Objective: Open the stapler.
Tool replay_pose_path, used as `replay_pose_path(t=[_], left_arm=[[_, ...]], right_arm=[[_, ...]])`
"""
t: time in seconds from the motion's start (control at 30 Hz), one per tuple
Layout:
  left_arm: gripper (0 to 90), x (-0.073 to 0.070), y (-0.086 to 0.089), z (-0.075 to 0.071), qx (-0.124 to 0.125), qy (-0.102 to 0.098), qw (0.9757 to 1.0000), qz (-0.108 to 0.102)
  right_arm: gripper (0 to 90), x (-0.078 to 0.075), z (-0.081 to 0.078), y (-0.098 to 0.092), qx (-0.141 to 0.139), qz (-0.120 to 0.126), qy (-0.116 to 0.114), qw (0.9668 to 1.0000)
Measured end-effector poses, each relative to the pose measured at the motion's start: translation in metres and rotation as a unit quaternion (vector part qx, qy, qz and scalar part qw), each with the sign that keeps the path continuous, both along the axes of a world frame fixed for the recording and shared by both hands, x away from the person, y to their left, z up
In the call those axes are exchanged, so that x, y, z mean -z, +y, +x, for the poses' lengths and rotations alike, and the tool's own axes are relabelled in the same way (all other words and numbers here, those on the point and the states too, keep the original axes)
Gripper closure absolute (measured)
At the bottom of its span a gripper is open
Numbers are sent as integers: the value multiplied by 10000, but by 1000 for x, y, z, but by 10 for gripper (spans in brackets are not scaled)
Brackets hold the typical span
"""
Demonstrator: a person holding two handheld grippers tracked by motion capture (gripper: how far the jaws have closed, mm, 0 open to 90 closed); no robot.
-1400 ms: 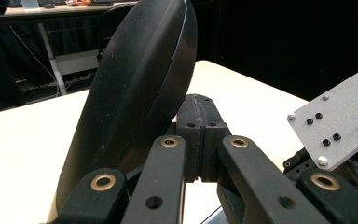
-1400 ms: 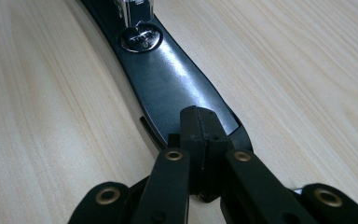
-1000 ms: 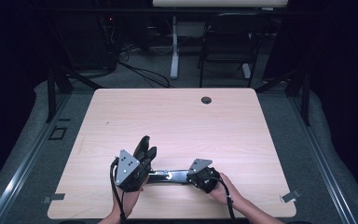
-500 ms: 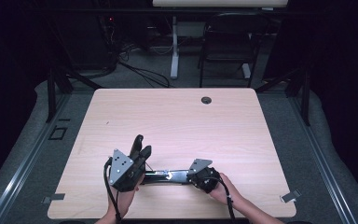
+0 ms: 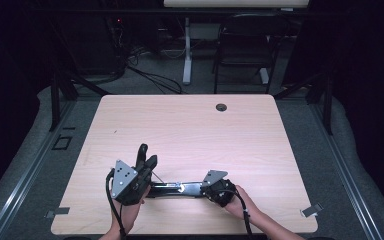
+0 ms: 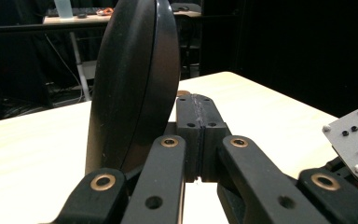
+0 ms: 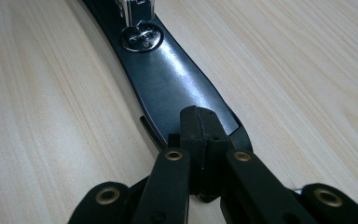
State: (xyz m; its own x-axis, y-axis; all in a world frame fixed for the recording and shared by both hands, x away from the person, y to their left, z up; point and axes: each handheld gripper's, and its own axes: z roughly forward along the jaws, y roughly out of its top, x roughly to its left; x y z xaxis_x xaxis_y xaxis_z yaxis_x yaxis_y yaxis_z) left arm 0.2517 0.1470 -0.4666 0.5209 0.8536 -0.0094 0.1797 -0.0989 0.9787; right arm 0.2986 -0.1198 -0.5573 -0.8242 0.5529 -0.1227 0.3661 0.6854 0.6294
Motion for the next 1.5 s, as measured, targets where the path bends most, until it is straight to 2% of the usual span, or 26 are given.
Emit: replay_pose_path(t=[0.83,1.5], left_arm=[[899,-1,16,-1,-218,-48,9997,-70],[899,-1,23,-3,-343,-40,9994,-39]], right_arm=[[900,-1,0,0,-1,-60,-37,10000],[900,-1,0,0,-1,-84,-31,10000]])
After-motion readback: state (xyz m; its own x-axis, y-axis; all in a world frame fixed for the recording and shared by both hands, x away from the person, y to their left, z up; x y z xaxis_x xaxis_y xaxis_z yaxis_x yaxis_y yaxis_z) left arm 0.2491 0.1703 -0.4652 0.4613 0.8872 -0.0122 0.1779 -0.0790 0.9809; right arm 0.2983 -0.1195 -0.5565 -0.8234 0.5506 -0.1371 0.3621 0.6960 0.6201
